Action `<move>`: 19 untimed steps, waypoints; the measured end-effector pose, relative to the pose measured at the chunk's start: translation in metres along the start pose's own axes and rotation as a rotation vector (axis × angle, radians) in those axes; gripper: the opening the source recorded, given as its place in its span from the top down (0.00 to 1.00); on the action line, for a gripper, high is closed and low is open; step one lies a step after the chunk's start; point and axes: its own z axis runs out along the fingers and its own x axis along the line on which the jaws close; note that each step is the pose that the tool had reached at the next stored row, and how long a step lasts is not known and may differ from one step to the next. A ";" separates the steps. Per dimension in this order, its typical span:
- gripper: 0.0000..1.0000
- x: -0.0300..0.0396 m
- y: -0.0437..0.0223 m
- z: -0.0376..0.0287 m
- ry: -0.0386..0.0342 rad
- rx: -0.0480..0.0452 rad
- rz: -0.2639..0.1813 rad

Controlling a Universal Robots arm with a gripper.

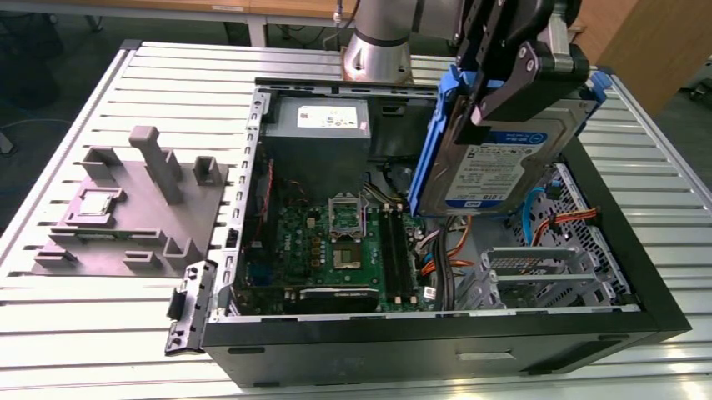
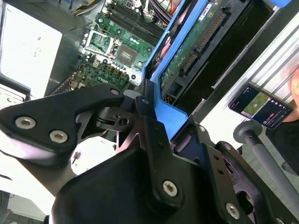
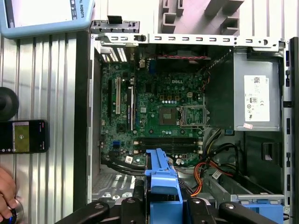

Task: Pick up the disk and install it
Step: 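Insert the disk into the insertion slot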

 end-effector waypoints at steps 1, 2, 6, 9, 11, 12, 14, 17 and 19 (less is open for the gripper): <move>0.63 0.0001 -0.0001 0.0000 0.0000 0.0000 0.000; 0.63 0.0001 -0.0001 0.0000 0.0002 -0.0001 0.000; 0.63 0.0011 -0.0004 0.0003 0.0002 0.0001 0.000; 0.63 0.0016 -0.0005 0.0007 0.0003 0.0002 0.000; 0.63 0.0017 -0.0020 0.0014 0.0004 0.0002 0.000; 0.63 0.0017 -0.0034 0.0021 0.0002 0.0002 0.000; 0.63 0.0017 -0.0071 0.0030 0.0003 0.0002 0.000; 0.63 0.0017 -0.0109 0.0041 0.0003 0.0002 0.000; 0.63 0.0017 -0.0118 0.0043 0.0004 0.0002 0.000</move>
